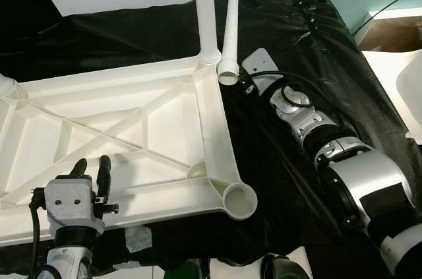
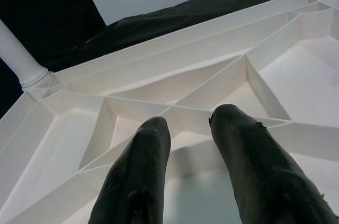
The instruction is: Building children table
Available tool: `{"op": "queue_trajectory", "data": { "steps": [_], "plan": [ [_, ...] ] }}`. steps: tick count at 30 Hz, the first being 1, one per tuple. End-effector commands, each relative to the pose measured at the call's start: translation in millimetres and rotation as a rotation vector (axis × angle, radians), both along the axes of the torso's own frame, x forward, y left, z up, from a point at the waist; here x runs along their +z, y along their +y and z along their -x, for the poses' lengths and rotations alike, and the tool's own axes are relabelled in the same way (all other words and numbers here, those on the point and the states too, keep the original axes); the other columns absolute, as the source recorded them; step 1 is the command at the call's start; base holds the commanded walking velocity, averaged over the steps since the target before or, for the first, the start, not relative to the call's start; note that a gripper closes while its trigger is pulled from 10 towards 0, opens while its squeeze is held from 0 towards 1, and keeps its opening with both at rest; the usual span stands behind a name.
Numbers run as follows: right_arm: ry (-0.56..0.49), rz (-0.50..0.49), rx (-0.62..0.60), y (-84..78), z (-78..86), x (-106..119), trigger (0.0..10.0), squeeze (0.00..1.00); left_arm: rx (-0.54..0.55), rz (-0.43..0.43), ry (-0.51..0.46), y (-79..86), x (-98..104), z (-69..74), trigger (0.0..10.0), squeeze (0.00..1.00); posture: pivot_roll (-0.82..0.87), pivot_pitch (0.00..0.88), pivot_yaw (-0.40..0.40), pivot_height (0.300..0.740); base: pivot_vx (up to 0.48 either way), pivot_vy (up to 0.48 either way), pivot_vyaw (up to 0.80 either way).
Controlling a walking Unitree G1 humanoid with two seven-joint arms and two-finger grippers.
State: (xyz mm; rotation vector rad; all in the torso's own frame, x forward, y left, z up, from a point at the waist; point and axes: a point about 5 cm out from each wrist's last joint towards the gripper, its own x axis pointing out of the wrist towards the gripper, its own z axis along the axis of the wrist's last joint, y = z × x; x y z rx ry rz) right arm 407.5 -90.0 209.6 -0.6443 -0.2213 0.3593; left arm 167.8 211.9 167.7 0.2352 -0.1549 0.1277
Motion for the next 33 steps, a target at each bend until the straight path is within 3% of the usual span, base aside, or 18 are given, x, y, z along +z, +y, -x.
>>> {"op": "queue_trajectory", "data": {
  "steps": [1, 12, 20, 33],
  "plan": [
    [0.016, -0.006, 0.032, 7.2, 2.6, -5, 10.0, 0.0, 0.102, 0.005, 0.0, 5.9, -4, 3.1, 10.0, 0.0, 0.4, 0.183, 0.049, 0.74, 0.0, 0.0, 0.0],
    [0.025, 0.014, 0.052, 17.6, 4.8, -6, 10.0, 0.0, 0.097, 0.01, -0.008, 4.6, -4, 0.9, 10.0, 0.0, 0.4, 0.183, 0.037, 0.74, 0.0, 0.0, 0.0],
    [0.012, 0.044, 0.133, 35.3, 12.4, -7, 10.0, 0.0, 0.099, 0.016, -0.007, 2.9, -6, 1.0, 10.0, 0.0, 0.39, 0.187, 0.029, 0.74, 0.0, 0.0, 0.0],
    [-0.001, 0.07, 0.116, 42.9, 23.6, -17, 10.0, 0.0, 0.097, 0.027, -0.008, 0.8, -9, -1.8, 10.0, 0.0, 0.37, 0.182, 0.021, 0.74, 0.0, 0.0, 0.0]
  ]
}}
